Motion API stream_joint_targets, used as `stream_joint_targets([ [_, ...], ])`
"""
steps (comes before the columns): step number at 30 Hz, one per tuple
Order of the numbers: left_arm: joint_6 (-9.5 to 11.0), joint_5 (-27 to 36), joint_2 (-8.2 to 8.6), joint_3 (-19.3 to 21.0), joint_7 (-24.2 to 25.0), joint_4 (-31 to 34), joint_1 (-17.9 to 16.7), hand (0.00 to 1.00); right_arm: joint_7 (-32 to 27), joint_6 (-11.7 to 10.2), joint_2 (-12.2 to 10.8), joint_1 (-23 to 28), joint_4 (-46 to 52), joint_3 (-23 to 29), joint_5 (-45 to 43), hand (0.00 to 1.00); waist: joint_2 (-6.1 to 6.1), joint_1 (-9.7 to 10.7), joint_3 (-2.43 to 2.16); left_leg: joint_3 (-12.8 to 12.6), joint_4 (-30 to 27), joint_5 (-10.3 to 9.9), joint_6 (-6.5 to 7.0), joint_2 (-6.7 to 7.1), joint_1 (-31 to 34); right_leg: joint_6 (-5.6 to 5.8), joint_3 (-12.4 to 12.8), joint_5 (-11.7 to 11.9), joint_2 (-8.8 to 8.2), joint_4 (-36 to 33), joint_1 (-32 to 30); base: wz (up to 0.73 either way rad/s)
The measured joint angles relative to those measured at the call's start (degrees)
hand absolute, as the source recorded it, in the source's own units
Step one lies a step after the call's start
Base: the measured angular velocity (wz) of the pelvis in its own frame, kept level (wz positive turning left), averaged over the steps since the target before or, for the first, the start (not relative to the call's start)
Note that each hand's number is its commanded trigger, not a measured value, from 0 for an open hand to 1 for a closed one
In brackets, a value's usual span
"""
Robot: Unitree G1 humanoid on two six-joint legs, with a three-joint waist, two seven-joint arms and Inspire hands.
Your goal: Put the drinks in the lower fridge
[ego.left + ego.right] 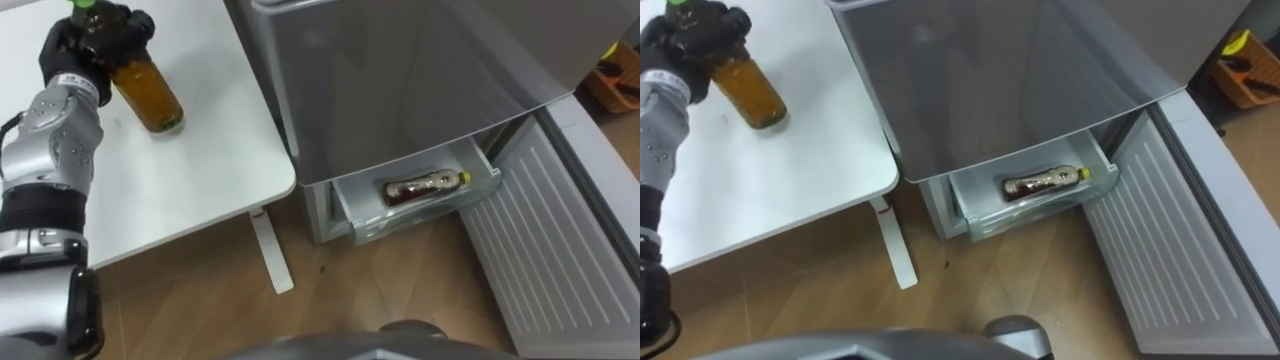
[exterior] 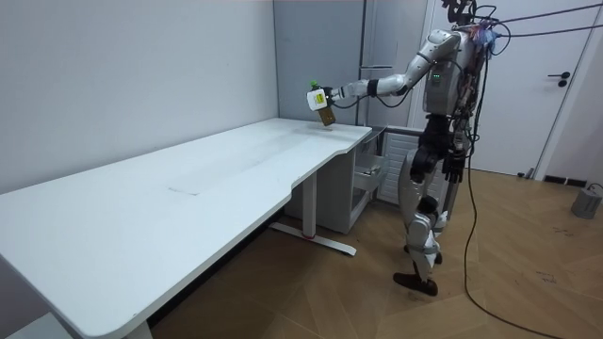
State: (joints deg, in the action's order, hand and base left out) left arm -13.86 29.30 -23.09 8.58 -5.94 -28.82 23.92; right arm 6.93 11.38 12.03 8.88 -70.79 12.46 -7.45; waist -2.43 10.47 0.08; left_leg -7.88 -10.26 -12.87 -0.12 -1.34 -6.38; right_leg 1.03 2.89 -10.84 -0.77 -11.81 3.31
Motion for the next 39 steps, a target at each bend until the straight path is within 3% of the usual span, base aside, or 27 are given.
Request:
stream_joint_targets([
  [3, 0.0, 0.0, 0.25, 0.0, 0.0, 6.4, -1.7, 1.0, -0.4, 0.0, 0.0, -0.6, 0.1, -0.1, 1.1, 0.0, 0.0, 0.1, 0.0, 0.2, 0.0, 0.0, 0.0, -0.01, -0.1, -0.01, -0.6, 0.0, -0.07, 0.0, 0.2, 0.03],
  [6, 0.0, -0.2, 0.86, 0.0, 0.2, 15.4, -6.2, 1.0, -0.6, 0.0, 0.0, -0.6, 0.8, -0.7, 1.2, 0.0, 0.0, -0.1, 0.0, 0.3, 0.0, 0.0, 0.0, -0.04, -0.7, -0.01, -1.5, 0.0, -0.17, 0.1, 0.7, 0.05],
  [10, -0.1, -2.1, 4.72, 0.0, 1.2, 25.2, -10.9, 1.0, -0.6, 0.3, 0.0, -0.8, 1.5, -1.8, 1.6, 0.0, 0.09, -1.6, 0.04, 1.4, 0.0, 0.0, 0.0, 0.03, -0.3, -0.01, -2.5, 0.0, -0.35, 0.1, 0.8, 0.1],
  [14, -1.2, -2.7, 4.95, -0.1, 2.9, 32.8, -15.7, 1.0, -0.7, 0.6, -0.3, -1.8, 1.6, -2.0, 2.8, 0.0, 0.17, -2.9, 0.09, 2.1, -0.5, 0.0, 0.0, 0.06, 0.1, -0.12, -3.1, -0.1, -0.36, 0.3, 1.0, 0.1],
  [21, -1.2, -2.5, 4.99, -0.1, 4.0, 39.9, -18.9, 1.0, -0.5, 0.7, -0.7, -2.1, 1.9, -3.5, 7.5, 0.0, 0.33, -5.7, 0.01, 4.3, -1.5, 0.0, -0.01, 0.17, 1.2, -0.2, -5.4, 0.0, -0.53, 1.2, 1.3, 0.18],
  [26, -1.7, -4.0, 6.94, -0.1, 5.5, 48.7, -22.6, 1.0, -1.6, 0.7, -0.6, -1.9, 2.1, -4.9, 10.4, 0.0, 0.31, -7.8, -0.08, 5.7, -1.7, 0.0, -0.05, 0.33, 1.9, -0.35, -7.7, 0.1, -0.82, 2.0, 2.2, 0.2],
  [29, -1.7, -3.9, 7.08, -0.1, 5.8, 51.5, -23.9, 1.0, -1.9, 0.0, -0.4, -2.3, 2.1, -6.5, 11.4, 0.0, 0.45, -8.6, -0.05, 5.7, -1.6, 0.0, -0.05, 0.34, 1.8, -0.35, -8.2, 0.1, -0.89, 2.2, 2.8, 0.1],
  [34, -1.7, -0.6, 7.07, -0.7, 6.9, 52.9, -24.2, 1.0, -1.3, -0.4, -0.4, -3.8, 2.2, -6.9, 11.4, 0.0, 0.76, -9.0, 0.14, 6.7, -1.6, 0.1, -0.05, 0.59, 1.6, -0.28, -9.5, 0.0, -1.17, 2.4, 3.3, 0.1],
  [37, -1.7, -0.7, 7.1, -1.3, 8.0, 52.9, -25.8, 1.0, -0.5, -0.4, -0.4, -4.6, 3.1, -8.9, 11.4, 0.0, 1.4, -9.3, 0.48, 6.8, -1.6, 0.1, -0.03, 0.66, 1.3, -0.24, -9.6, -0.1, -1.25, 2.4, 3.5, 0.01],
  [39, -1.7, -0.6, 7.41, -2.3, 8.4, 52.9, -27.7, 1.0, -0.2, -0.4, -0.5, -5.2, 4.0, -9.0, 11.4, 0.0, 2.04, -9.2, 0.23, 6.9, -1.8, 0.1, -0.03, 0.72, 1.8, -0.21, -9.6, -0.3, -1.27, 2.4, 3.4, 0.03],
])
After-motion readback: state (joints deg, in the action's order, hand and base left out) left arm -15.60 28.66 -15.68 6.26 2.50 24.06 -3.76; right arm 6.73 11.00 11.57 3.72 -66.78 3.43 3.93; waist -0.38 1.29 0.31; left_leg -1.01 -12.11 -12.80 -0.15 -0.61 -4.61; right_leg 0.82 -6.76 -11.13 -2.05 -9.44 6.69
